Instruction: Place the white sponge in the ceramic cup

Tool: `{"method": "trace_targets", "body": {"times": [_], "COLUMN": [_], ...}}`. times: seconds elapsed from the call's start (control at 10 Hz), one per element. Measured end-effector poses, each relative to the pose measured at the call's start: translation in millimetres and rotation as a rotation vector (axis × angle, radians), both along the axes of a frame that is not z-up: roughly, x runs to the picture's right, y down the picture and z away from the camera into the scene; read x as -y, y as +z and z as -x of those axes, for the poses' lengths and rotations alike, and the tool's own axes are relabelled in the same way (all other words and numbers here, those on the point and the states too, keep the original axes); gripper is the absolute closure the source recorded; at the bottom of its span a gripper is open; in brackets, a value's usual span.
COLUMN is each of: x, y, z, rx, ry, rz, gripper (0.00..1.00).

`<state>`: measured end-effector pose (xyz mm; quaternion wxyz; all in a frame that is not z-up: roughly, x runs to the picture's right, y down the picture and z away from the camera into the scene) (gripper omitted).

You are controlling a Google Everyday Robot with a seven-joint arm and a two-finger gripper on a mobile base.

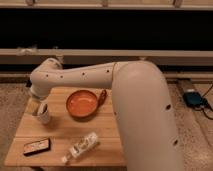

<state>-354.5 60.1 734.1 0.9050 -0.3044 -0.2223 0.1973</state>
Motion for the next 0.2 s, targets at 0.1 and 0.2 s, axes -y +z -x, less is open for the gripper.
{"method": "trace_targets", "body": {"times": [0.1,0.2], "x": [1.3,0.1], "y": [0.7,-0.1], "z": [-1.9,0.3], "rx": [-0.002,0.000], "ry": [0.003,0.000], "rz": [-0.001,-0.001], "gripper": [0.20,0.20]}}
